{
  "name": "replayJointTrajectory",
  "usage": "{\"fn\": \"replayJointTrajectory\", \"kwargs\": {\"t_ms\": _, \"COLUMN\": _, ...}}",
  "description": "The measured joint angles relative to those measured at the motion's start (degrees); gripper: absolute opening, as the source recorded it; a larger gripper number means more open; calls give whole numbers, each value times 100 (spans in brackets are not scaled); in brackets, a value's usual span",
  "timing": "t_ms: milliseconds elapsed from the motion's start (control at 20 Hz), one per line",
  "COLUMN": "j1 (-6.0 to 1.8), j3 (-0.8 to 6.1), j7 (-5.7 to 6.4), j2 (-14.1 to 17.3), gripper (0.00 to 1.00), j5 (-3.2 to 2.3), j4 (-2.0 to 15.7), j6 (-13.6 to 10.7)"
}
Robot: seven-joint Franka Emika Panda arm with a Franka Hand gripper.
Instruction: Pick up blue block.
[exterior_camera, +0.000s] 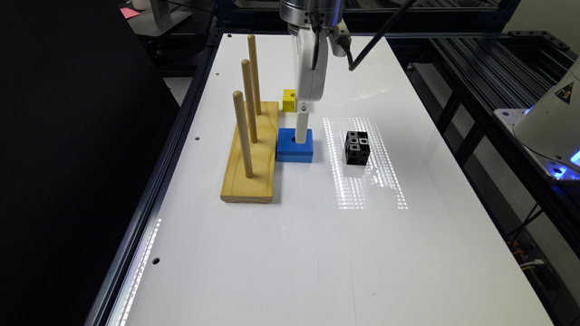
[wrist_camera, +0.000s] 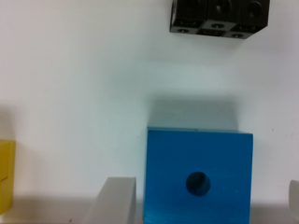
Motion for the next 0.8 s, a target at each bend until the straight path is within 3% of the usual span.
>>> {"fn": "replayJointTrajectory", "kwargs": {"t_ms": 200, "j1": 0, "j3": 0, "j7": 1, "j2": 118, "gripper": 100, "j5": 0, "j4": 12, "j6": 30}}
{"fn": "replayJointTrajectory", "kwargs": {"t_ms": 450, "j1": -1, "j3": 0, "j7": 1, "j2": 461, "gripper": 100, "j5": 0, "j4": 120, "j6": 246}}
{"fn": "replayJointTrajectory", "kwargs": {"t_ms": 800, "j1": -2, "j3": 0, "j7": 1, "j2": 541, "gripper": 100, "j5": 0, "j4": 204, "j6": 245}}
